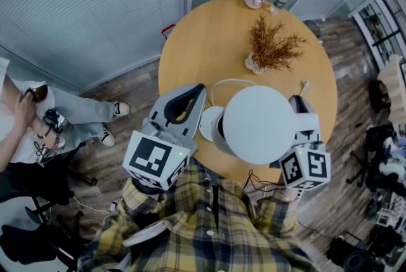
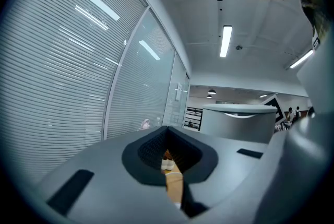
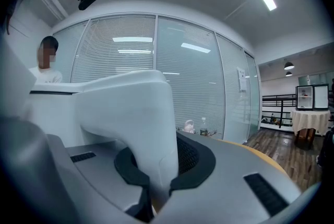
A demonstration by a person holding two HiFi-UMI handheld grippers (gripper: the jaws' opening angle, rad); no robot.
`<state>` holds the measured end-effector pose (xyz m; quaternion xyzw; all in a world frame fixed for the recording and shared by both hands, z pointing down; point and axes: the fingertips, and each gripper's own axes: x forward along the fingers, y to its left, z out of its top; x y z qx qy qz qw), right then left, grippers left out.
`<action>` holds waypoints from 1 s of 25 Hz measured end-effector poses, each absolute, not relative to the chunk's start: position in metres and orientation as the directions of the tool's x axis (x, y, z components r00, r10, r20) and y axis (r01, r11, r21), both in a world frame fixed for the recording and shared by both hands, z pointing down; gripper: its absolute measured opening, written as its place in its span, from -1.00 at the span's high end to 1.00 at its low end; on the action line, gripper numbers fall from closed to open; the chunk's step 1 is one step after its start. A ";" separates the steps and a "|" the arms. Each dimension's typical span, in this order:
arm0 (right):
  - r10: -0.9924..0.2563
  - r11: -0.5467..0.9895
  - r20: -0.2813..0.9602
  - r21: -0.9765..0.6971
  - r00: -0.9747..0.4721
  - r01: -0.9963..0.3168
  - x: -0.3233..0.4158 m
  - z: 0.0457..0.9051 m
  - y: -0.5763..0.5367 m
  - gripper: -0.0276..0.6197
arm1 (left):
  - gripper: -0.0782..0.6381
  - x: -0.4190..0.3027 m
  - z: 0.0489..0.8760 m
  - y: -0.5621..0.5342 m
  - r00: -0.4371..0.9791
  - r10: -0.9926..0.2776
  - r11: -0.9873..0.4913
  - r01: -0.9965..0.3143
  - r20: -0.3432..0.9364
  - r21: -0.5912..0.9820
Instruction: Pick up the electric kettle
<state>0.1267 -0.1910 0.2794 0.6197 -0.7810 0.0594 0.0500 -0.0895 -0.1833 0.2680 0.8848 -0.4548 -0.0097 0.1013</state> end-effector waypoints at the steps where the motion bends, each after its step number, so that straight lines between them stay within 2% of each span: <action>1: -0.962 0.224 0.152 -0.033 -0.226 -0.974 0.127 0.280 -0.190 0.77 | 0.77 -0.089 0.268 -0.183 0.586 -0.807 -0.566 -0.803 0.075 0.188; 25: -0.967 0.196 0.162 -0.022 -0.197 -0.980 0.132 0.284 -0.182 0.77 | 0.77 -0.087 0.269 -0.179 0.602 -0.794 -0.582 -0.792 0.078 0.185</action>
